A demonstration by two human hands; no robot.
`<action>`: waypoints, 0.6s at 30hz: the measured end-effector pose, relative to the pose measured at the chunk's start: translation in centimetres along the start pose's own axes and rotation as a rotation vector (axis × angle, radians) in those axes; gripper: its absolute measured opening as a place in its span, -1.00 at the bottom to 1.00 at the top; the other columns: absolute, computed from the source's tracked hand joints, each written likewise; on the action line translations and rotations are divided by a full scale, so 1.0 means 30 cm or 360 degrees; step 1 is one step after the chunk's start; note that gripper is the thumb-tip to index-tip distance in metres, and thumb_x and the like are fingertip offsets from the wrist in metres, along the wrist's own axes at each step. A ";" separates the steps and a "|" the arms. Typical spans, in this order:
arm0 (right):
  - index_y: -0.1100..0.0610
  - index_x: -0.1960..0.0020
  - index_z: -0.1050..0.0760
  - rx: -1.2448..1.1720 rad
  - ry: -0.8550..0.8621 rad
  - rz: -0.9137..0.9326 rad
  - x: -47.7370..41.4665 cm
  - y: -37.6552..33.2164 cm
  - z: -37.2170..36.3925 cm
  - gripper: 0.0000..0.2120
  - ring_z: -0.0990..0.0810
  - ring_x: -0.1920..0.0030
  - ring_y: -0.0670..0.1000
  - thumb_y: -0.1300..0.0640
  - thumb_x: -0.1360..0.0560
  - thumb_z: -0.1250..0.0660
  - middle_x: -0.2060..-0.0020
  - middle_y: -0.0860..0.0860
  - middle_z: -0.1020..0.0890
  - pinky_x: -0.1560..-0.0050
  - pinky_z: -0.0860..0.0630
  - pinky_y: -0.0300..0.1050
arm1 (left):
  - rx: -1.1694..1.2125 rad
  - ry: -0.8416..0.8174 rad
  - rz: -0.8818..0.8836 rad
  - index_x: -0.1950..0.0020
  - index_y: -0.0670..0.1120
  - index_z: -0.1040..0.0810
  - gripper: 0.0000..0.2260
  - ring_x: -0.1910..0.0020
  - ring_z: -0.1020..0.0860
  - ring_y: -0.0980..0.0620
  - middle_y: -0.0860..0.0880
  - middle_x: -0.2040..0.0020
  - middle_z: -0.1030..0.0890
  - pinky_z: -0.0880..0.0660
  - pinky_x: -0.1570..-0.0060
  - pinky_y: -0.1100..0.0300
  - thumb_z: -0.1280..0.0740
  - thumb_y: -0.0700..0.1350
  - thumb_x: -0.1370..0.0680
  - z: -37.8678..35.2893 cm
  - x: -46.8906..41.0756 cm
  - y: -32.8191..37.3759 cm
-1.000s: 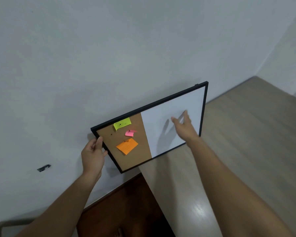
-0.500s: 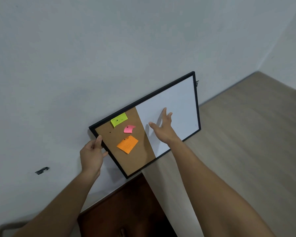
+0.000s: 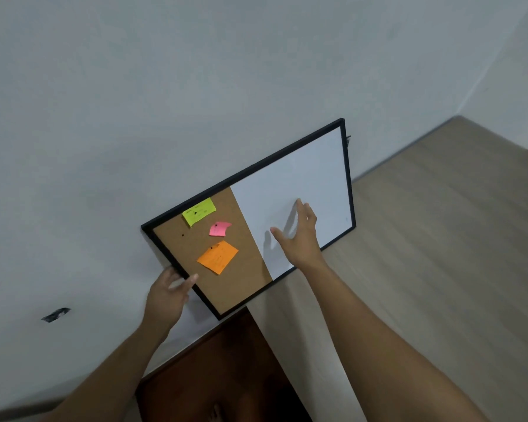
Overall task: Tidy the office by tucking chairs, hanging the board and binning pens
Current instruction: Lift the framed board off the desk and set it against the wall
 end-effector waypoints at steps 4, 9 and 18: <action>-0.27 -0.68 0.35 -0.0064 -0.0107 -0.0171 -0.009 0.052 -0.015 0.08 -0.12 -0.69 0.19 -0.30 -0.55 -0.44 -0.69 0.03 0.34 -0.53 -0.33 0.12 | -0.0029 0.0034 0.0031 -0.05 0.13 -0.70 -0.69 -0.21 -0.70 -0.12 -0.02 -0.13 -0.76 -0.65 -0.25 -0.24 -0.54 0.26 -0.42 -0.019 -0.052 -0.056; -0.27 -0.64 0.45 -0.0159 -0.0037 -0.0177 -0.056 0.041 -0.040 0.07 0.14 -0.72 0.18 -0.35 -0.57 -0.36 -0.66 0.02 0.45 -0.61 -0.18 0.27 | 0.0015 0.0017 0.0047 -0.20 0.04 -0.72 -0.76 -0.22 -0.70 -0.10 -0.07 -0.19 -0.76 -0.67 -0.25 -0.12 -0.56 0.02 -0.55 -0.060 -0.075 -0.024; -0.20 -0.67 0.42 -0.0177 0.0104 -0.0103 -0.173 0.025 0.022 0.06 0.04 -0.72 0.11 -0.31 -0.59 -0.36 -0.68 0.02 0.39 -0.60 -0.19 0.15 | -0.0003 0.0009 -0.0052 -0.44 -0.04 -0.62 -0.31 -0.24 -0.70 0.04 -0.04 -0.34 -0.70 -0.68 -0.25 -0.04 -0.60 0.25 -0.39 -0.129 -0.191 0.015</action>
Point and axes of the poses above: each hand's wrist, its own x-axis away from the middle knuckle, its own z-axis out of the back of the hand, y = z × x, the point moved 5 cm from there along -x, towards the middle knuckle
